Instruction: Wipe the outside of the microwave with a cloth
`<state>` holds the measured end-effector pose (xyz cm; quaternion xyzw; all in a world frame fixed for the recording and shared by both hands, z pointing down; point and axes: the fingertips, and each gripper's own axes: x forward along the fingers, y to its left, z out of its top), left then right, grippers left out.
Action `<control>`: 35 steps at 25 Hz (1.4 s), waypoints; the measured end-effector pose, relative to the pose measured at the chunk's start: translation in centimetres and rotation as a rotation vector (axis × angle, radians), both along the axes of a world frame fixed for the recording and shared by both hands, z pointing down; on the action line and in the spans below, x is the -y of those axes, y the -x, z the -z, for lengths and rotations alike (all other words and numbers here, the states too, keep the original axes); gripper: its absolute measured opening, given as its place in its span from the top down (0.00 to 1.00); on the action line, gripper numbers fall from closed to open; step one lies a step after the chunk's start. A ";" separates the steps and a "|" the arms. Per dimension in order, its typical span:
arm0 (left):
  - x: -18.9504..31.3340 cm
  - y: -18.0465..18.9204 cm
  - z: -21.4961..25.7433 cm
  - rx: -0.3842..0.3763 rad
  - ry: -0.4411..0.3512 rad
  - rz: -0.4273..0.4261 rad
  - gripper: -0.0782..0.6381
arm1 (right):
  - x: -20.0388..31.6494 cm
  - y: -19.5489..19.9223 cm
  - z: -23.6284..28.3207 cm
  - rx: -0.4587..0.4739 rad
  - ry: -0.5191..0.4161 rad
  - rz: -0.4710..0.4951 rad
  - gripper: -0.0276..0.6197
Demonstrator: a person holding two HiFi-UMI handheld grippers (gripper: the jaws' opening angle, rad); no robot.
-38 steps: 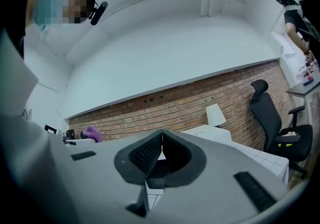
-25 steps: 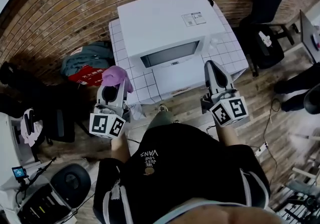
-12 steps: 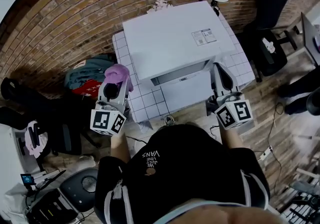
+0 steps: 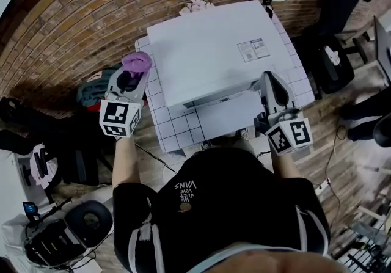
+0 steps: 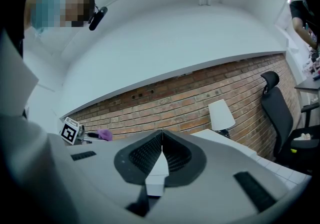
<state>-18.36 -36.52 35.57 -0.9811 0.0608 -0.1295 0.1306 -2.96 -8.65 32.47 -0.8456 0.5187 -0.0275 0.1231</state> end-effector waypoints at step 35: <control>1.5 -20.7 -6.3 0.938 -0.718 -0.240 0.71 | -4.4 -14.4 0.4 0.016 0.003 0.084 0.96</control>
